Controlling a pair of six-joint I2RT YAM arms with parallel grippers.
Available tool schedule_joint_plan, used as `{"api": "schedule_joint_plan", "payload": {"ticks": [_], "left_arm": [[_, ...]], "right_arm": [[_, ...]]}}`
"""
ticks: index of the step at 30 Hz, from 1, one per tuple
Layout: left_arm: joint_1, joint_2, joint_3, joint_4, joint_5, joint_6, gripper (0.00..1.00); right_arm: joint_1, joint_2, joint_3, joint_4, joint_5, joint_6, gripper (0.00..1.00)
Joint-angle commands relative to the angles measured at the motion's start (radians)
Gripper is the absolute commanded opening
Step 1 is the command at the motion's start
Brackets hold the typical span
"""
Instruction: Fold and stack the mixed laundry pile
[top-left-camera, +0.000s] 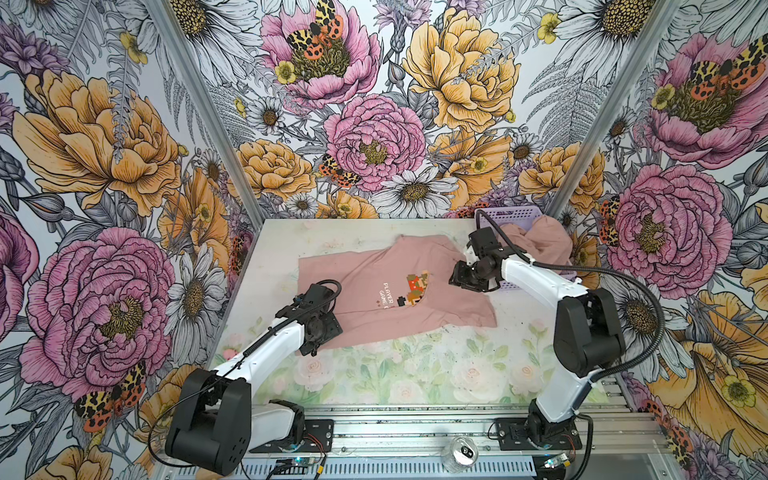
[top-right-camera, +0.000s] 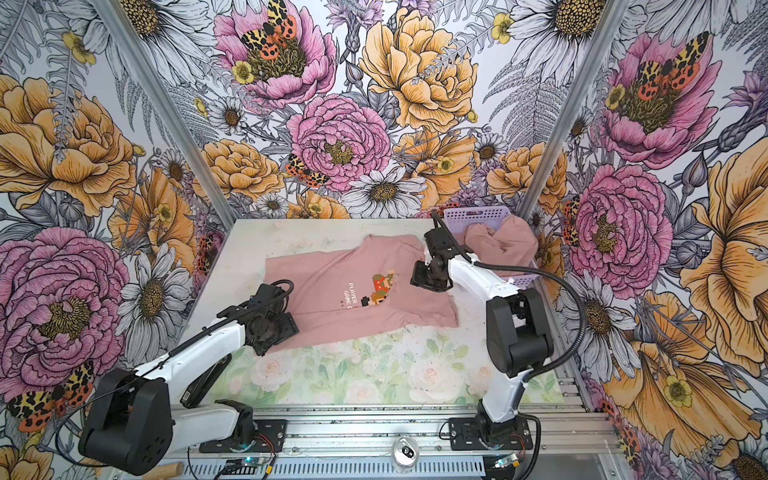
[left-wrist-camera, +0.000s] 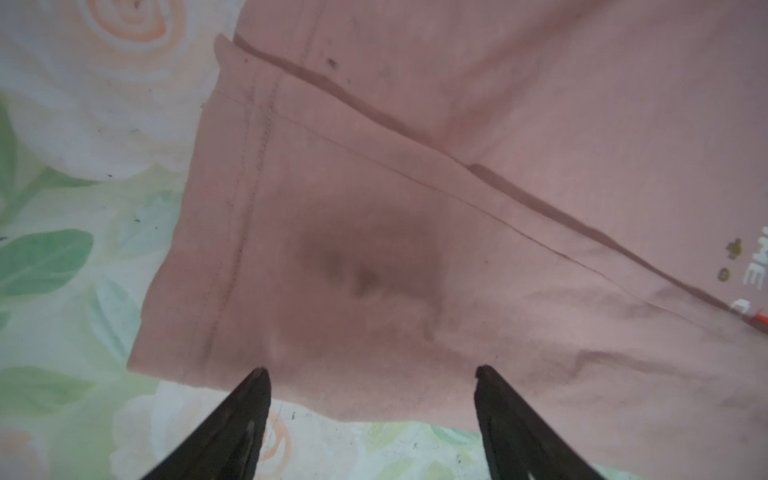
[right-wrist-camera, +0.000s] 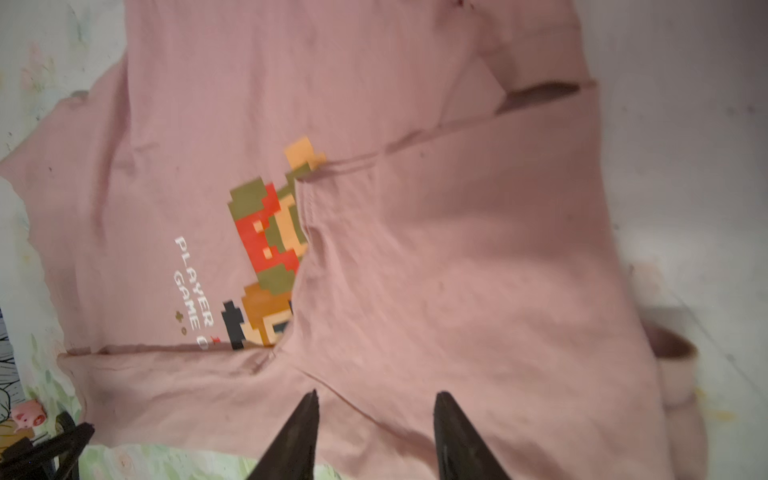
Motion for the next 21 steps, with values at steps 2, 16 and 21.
{"api": "schedule_joint_plan", "payload": {"ticks": [2, 16, 21], "left_arm": [[-0.002, 0.071, 0.009, -0.012, 0.014, -0.011, 0.74], [0.018, 0.266, 0.061, 0.002, -0.012, 0.062, 0.31], [0.039, 0.283, 0.066, -0.001, -0.014, 0.08, 0.22]], "right_arm": [[-0.037, -0.127, -0.181, -0.047, 0.035, 0.004, 0.47], [-0.114, -0.234, -0.353, -0.049, 0.191, -0.019, 0.47], [-0.123, -0.193, -0.338, -0.012, 0.175, -0.043, 0.44]]}}
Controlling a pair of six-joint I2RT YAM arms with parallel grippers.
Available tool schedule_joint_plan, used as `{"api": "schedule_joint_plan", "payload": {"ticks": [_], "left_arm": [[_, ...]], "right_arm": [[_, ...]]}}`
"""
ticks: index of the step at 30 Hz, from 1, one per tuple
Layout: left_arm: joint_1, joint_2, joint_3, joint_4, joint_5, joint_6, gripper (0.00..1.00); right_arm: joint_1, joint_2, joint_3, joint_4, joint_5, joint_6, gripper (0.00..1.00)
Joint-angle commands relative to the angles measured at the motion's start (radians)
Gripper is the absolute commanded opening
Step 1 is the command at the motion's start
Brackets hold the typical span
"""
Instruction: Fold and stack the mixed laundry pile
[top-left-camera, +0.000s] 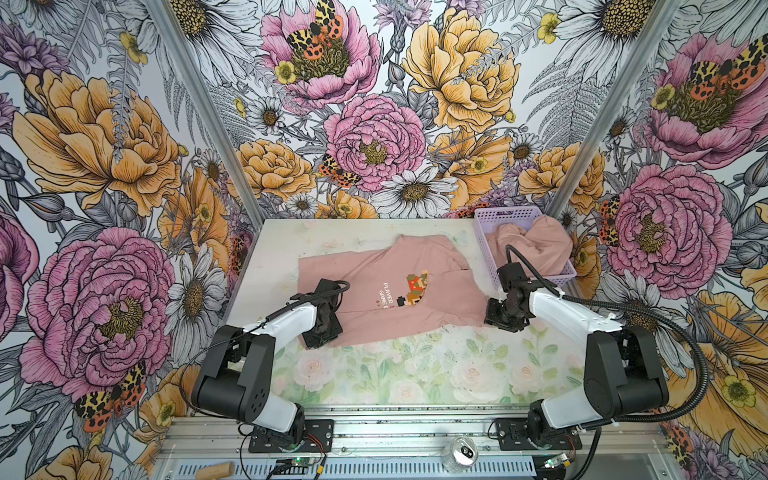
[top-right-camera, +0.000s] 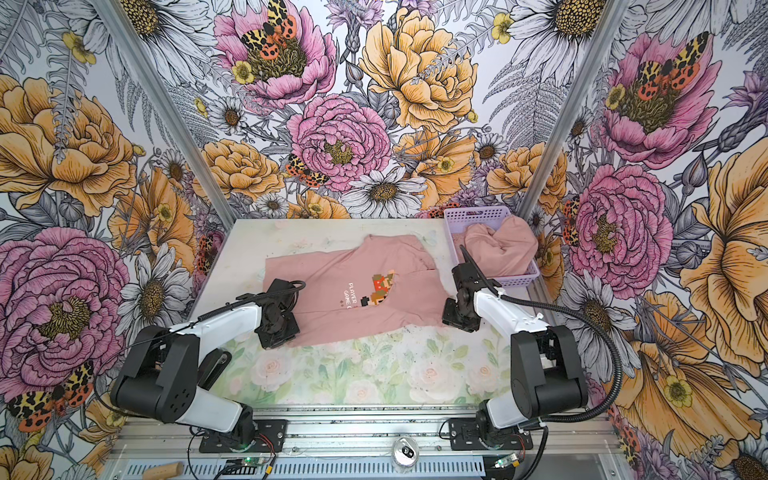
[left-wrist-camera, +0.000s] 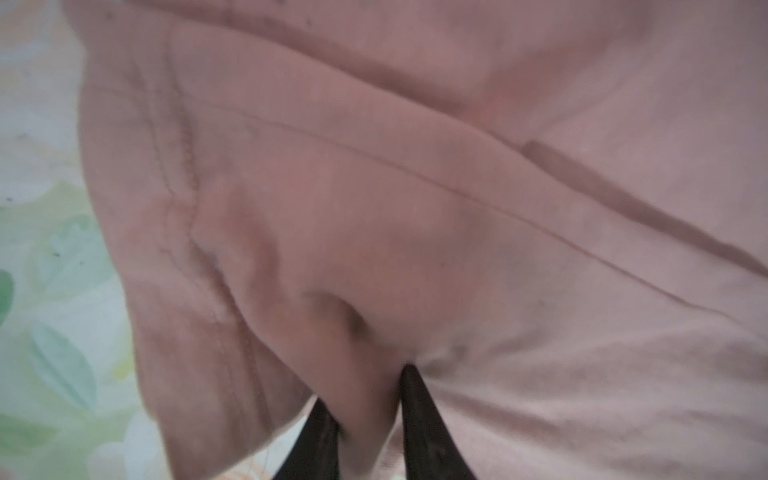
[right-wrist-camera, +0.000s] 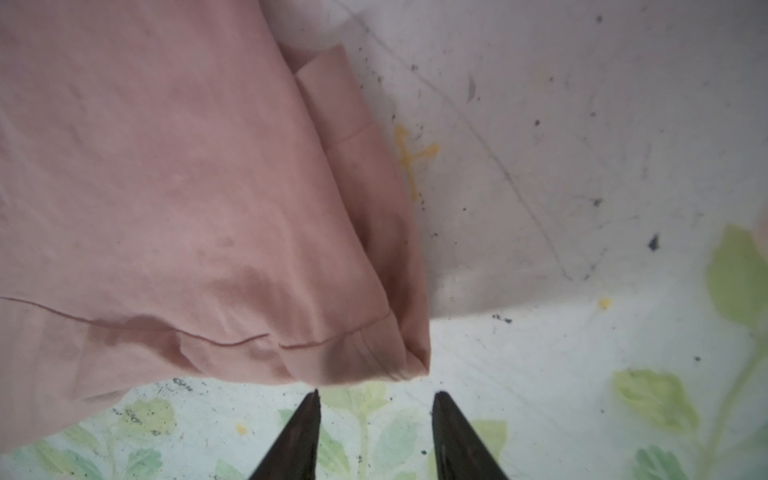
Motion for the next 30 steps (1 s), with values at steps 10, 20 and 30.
{"api": "schedule_joint_plan", "payload": {"ticks": [10, 20, 30], "left_arm": [[0.08, 0.018, -0.052, -0.019, -0.032, 0.046, 0.14], [0.123, -0.024, -0.063, -0.072, -0.063, 0.068, 0.11], [0.136, -0.058, -0.033, -0.112, -0.143, 0.046, 0.61]], "right_arm": [[-0.012, 0.064, -0.016, 0.069, 0.026, -0.029, 0.12], [-0.025, -0.075, -0.139, 0.007, -0.025, 0.026, 0.0], [-0.052, -0.194, -0.043, -0.137, -0.037, 0.029, 0.24]]}}
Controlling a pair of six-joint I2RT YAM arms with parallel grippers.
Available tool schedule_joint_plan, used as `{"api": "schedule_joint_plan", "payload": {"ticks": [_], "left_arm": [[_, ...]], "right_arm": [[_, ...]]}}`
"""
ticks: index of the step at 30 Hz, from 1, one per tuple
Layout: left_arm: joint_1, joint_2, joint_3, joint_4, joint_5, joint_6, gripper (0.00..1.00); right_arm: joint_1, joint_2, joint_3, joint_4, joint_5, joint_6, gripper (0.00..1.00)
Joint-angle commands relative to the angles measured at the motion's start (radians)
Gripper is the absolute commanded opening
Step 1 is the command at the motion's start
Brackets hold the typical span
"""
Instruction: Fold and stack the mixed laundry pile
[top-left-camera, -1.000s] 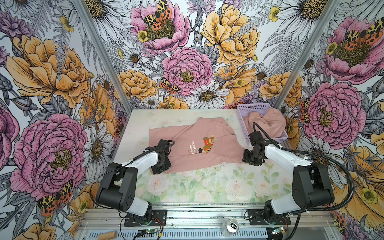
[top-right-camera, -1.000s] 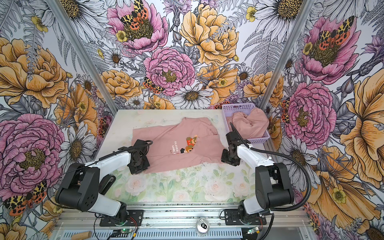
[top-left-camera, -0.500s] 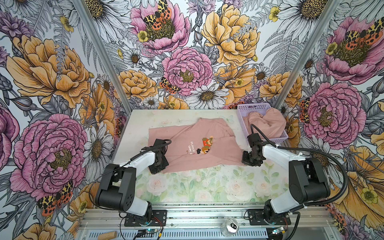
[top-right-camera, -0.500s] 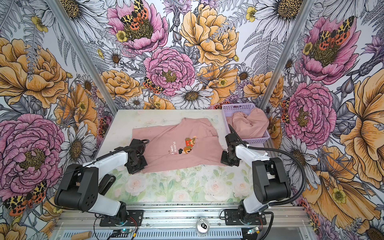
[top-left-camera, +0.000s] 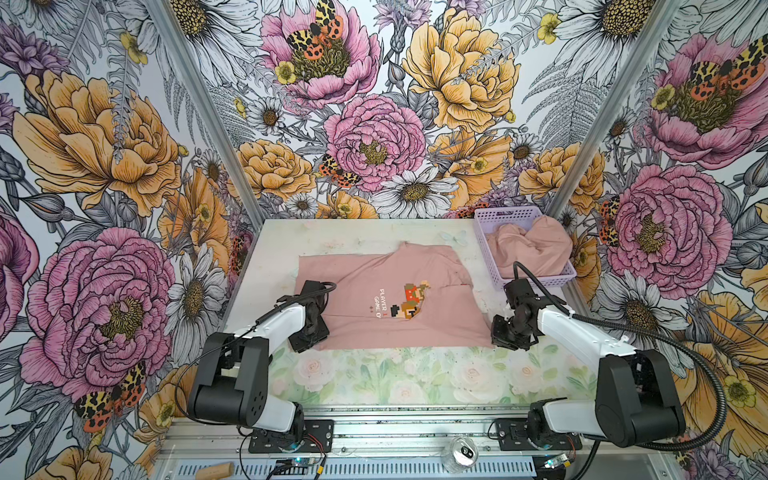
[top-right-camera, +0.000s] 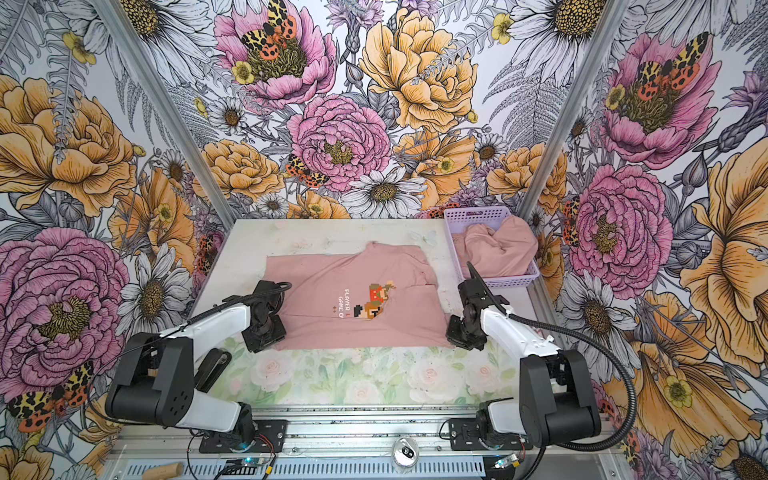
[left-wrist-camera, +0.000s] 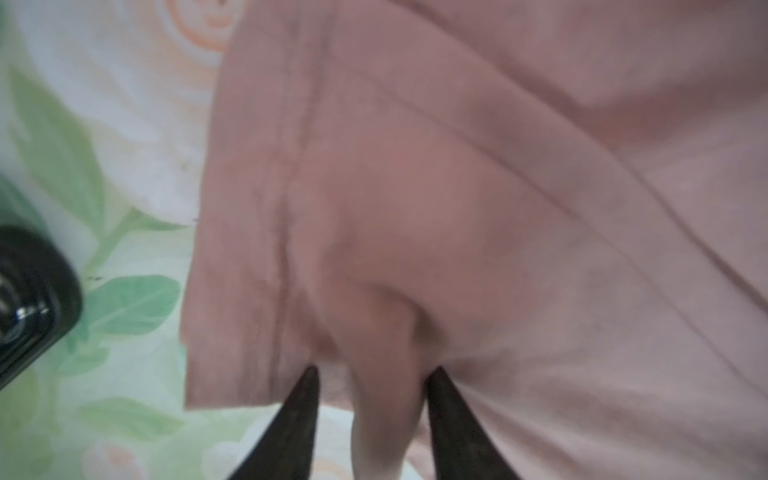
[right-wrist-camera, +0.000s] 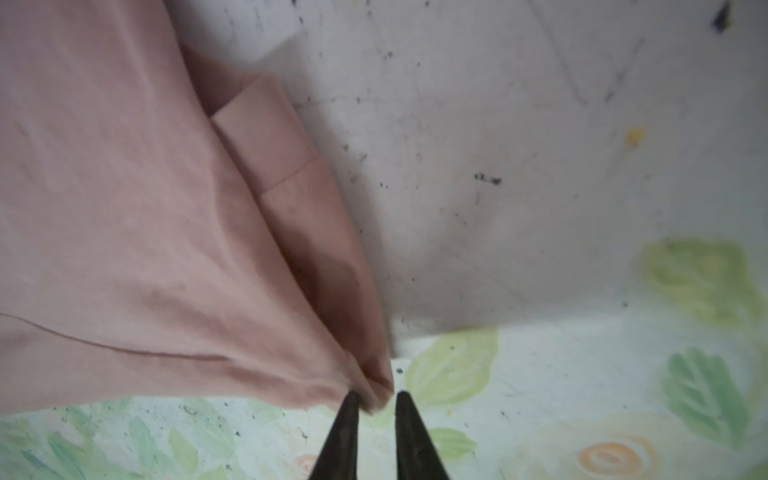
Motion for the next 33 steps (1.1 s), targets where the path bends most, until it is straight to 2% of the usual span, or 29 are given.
{"api": "schedule_joint_plan", "payload": {"ticks": [1, 4, 8, 12, 19, 28, 33], "left_arm": [[0.007, -0.024, 0.004, -0.046, -0.054, -0.003, 0.66], [-0.028, -0.053, 0.05, -0.053, -0.053, -0.012, 0.75], [-0.077, -0.057, 0.122, -0.054, -0.05, -0.033, 0.77], [-0.103, 0.034, 0.172, -0.03, -0.018, -0.016, 0.77], [-0.074, 0.168, 0.167, 0.063, 0.035, 0.008, 0.76], [-0.033, 0.224, 0.147, 0.092, 0.044, 0.036, 0.73], [-0.015, 0.229, 0.147, 0.09, 0.047, 0.049, 0.69]], "right_arm": [[-0.026, -0.015, 0.114, -0.041, 0.047, -0.008, 0.25], [-0.04, 0.061, 0.183, -0.016, 0.072, -0.028, 0.28], [-0.045, 0.163, 0.22, 0.093, 0.036, -0.025, 0.28], [-0.036, 0.236, 0.237, 0.16, -0.005, -0.021, 0.28], [-0.022, 0.294, 0.221, 0.2, -0.008, -0.027, 0.28], [-0.011, 0.351, 0.187, 0.217, 0.0, -0.032, 0.29], [-0.011, 0.38, 0.164, 0.219, 0.023, -0.023, 0.19]]}}
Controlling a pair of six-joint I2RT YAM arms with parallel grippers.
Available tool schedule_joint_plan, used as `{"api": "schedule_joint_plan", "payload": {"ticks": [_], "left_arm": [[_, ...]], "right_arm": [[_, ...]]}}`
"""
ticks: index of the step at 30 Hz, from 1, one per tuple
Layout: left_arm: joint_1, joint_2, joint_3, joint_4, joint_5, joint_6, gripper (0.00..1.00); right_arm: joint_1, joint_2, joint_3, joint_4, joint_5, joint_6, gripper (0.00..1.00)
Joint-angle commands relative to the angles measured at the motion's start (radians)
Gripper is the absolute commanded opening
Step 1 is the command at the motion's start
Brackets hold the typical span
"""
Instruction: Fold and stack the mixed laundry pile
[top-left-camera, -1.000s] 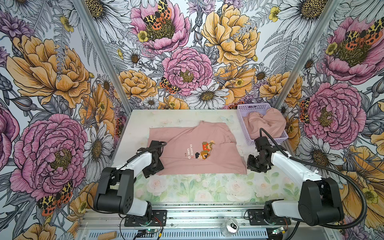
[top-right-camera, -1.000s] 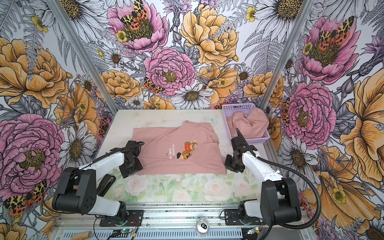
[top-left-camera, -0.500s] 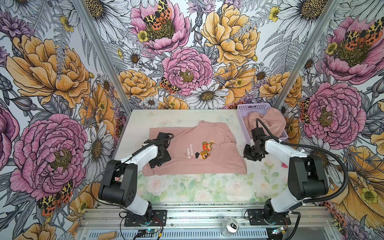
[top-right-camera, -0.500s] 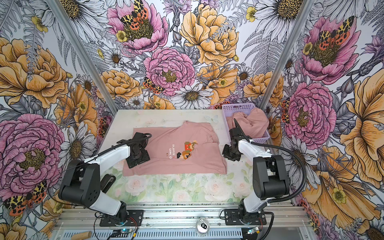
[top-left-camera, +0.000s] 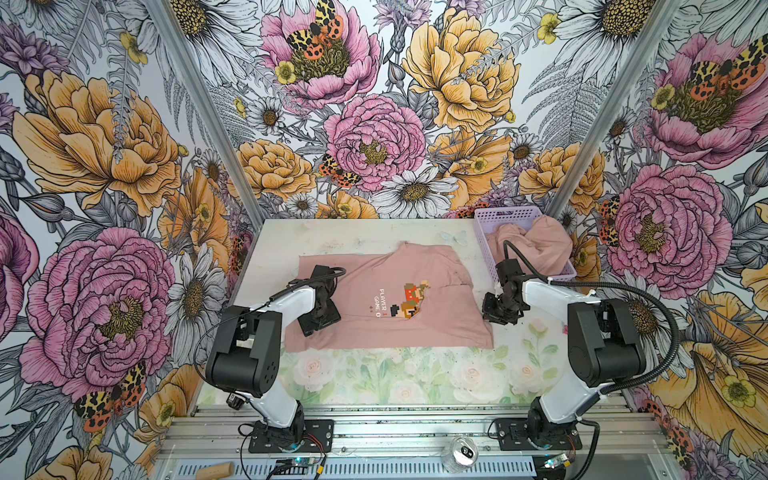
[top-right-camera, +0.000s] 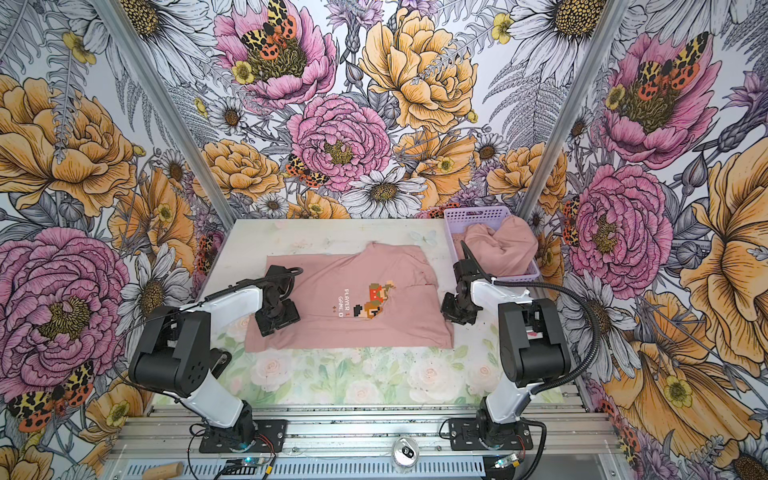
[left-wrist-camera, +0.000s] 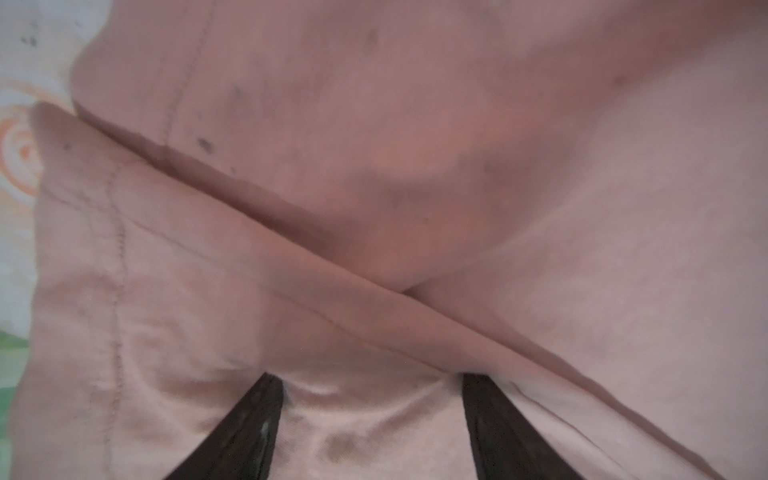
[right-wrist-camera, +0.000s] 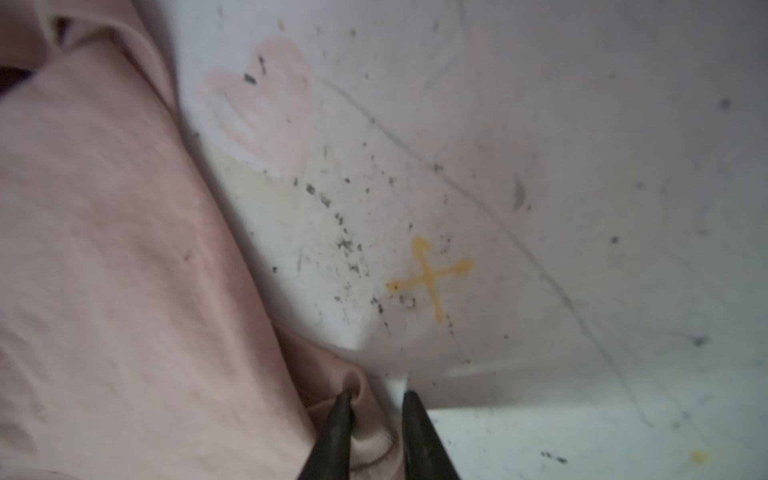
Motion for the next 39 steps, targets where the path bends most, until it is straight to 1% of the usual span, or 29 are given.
{"api": "schedule_joint_plan", "payload": {"ticks": [1, 11, 20, 30, 35, 39], "left_arm": [[0.026, 0.042, -0.027, 0.015, -0.016, 0.024, 0.69], [0.049, 0.019, -0.061, -0.003, -0.016, 0.042, 0.69], [0.061, 0.0, -0.085, -0.003, -0.004, 0.044, 0.68], [0.062, -0.009, -0.092, -0.005, 0.002, 0.049, 0.68], [0.057, -0.059, -0.08, -0.029, 0.031, 0.054, 0.7], [0.04, -0.13, -0.017, -0.074, 0.049, 0.061, 0.78]], "right_arm": [[0.007, 0.027, -0.025, 0.007, 0.03, 0.002, 0.17], [-0.005, 0.004, -0.057, -0.06, 0.157, 0.025, 0.0], [-0.038, -0.072, -0.125, -0.09, 0.204, 0.079, 0.0], [-0.063, -0.096, -0.142, -0.122, 0.232, 0.075, 0.0], [-0.058, -0.13, -0.088, -0.153, 0.181, 0.048, 0.0], [-0.017, -0.186, 0.005, -0.224, 0.177, 0.044, 0.18]]}}
